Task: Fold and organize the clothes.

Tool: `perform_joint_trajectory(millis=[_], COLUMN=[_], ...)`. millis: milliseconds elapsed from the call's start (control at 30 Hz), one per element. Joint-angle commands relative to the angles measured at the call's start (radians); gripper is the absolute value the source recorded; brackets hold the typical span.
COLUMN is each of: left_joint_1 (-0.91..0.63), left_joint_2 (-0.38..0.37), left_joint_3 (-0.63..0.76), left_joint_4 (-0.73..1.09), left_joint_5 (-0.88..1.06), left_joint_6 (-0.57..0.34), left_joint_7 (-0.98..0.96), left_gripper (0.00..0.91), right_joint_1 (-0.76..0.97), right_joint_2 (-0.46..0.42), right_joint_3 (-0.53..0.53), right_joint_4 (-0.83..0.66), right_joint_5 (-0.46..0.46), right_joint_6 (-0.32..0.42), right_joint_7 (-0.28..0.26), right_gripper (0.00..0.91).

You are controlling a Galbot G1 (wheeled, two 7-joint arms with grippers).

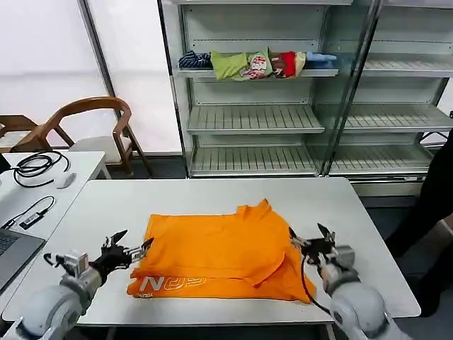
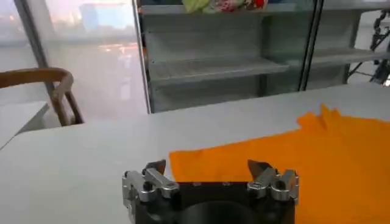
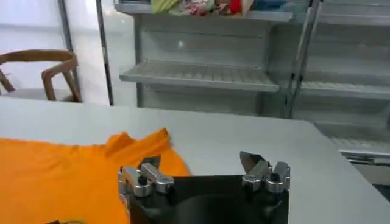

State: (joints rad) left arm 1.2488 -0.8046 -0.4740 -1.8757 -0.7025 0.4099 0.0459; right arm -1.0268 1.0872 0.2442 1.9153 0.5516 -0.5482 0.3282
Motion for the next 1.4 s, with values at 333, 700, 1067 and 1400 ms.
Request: perform_joint_trajectory(millis=[333,700,1067,1400], left_joint_1=[-0.413,-0.494,-0.504,-0.526], left_joint_2=[-0.045,-0.082,-0.09,-0.104], left_joint_3=[0.269,0.32,0.326,0.331], left_joint_4=[0.403,0.499,0.537,0.572], left_joint_5=[-0.003,0.007,0.014,0.021], left_joint_6=[-0.006,-0.001,0.011,0.009], left_joint_7=[0.038,0.053,0.063,0.061], left_gripper=[0.907,0.907,0.907,0.907], right_joint_1=[0.425,0.505,0.53,0.526], right_joint_2=[0.172,0.256,0.292,0.298], right_joint_3=[-0.206,-0.202,-0.203,-0.207], right_joint_4=[-0.5,-0.706,-0.794,-0.8], right_joint_5=[0.023,-0.043,-0.062,-0.063], right_joint_6=[-0.025,0.031,0.045,0.048], right_joint_7=[0.019,-0.043,-0.067,-0.067], right_gripper=[0.907,0.907,0.907,0.907])
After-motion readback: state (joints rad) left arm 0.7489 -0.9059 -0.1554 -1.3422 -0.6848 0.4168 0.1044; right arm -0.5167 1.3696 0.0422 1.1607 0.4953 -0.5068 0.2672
